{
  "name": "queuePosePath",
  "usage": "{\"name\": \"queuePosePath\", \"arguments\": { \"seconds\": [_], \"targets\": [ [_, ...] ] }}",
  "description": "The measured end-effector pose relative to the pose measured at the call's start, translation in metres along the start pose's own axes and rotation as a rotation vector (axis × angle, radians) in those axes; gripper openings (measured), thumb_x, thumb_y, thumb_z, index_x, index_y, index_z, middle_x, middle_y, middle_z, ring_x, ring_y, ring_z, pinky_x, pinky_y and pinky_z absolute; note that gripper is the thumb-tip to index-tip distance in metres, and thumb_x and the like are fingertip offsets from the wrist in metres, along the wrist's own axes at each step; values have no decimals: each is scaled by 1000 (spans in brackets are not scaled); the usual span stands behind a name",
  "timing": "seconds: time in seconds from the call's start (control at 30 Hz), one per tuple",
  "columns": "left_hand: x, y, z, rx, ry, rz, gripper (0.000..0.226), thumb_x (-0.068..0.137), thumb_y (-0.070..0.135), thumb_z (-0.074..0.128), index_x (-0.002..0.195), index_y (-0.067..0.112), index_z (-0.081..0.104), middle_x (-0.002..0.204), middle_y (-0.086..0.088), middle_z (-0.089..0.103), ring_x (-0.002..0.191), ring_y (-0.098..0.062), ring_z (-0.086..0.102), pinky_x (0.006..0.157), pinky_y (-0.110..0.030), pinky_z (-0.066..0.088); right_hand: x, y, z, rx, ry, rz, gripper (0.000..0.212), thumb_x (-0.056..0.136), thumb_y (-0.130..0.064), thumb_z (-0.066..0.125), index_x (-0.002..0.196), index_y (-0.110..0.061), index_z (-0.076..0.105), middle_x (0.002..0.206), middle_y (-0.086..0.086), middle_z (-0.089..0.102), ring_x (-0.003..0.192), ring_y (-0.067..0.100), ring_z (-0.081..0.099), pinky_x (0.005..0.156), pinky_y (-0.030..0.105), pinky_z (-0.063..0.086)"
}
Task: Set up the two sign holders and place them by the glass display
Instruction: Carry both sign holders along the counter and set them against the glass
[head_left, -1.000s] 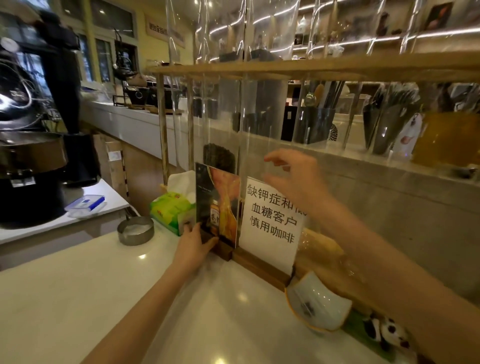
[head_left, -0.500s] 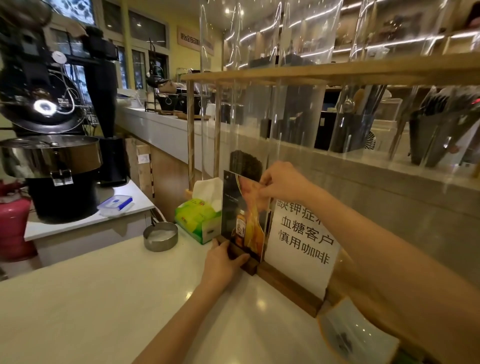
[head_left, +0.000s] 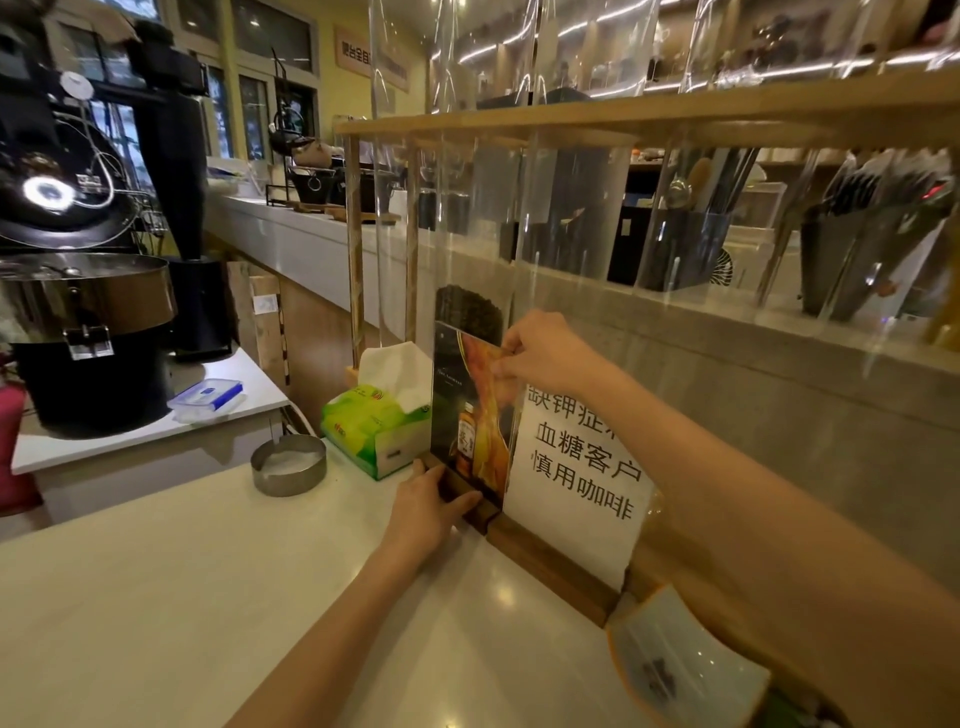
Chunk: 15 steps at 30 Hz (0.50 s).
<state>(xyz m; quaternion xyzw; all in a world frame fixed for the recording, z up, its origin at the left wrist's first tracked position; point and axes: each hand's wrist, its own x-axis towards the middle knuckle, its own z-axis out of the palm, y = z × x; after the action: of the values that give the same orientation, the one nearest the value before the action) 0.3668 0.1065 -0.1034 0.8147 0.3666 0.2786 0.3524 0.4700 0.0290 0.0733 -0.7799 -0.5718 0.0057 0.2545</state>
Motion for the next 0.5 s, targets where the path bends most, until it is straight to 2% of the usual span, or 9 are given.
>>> {"name": "queuePosePath", "arguments": {
  "seconds": [0.1, 0.23, 0.37, 0.43, 0.5],
  "targets": [
    [0, 0, 2, 14, 21, 14, 37, 79, 35, 65, 106, 11, 62, 105, -11, 57, 85, -17, 49, 69, -21, 36, 1, 1, 1, -7, 5, 9, 19, 83, -8, 60, 91, 7, 68, 79, 12, 58, 71, 19, 55, 51, 17, 39],
    [-1, 0, 4, 2, 38, 28, 33, 79, 35, 66, 100, 10, 63, 98, -10, 55, 80, -17, 49, 56, -15, 33, 3, 1, 2, -40, 6, 16, 20, 83, -6, 58, 90, 9, 68, 79, 14, 58, 71, 21, 53, 49, 17, 37],
    [-1, 1, 6, 6, 30, 21, 27, 79, 35, 66, 91, 12, 61, 98, -11, 54, 80, -19, 49, 60, -18, 35, 2, -2, 1, -71, -2, 15, 18, 84, -7, 56, 87, 7, 66, 70, 8, 54, 69, 20, 52, 49, 18, 37],
    [-1, 1, 6, 12, 24, 19, 24, 79, 35, 65, 86, 14, 58, 94, -10, 52, 79, -19, 48, 57, -17, 33, 1, -2, 1, -83, -10, 21, 15, 85, -7, 55, 81, 5, 64, 65, 4, 50, 65, 19, 52, 47, 18, 36],
    [0, 1, 6, 33, 10, 13, 29, 80, 36, 64, 93, 10, 60, 97, -11, 52, 82, -19, 49, 64, -21, 38, 0, -3, 2, -115, -5, 26, 21, 86, -9, 54, 65, -5, 56, 62, 2, 48, 57, 16, 49, 46, 20, 37]
  ]
}}
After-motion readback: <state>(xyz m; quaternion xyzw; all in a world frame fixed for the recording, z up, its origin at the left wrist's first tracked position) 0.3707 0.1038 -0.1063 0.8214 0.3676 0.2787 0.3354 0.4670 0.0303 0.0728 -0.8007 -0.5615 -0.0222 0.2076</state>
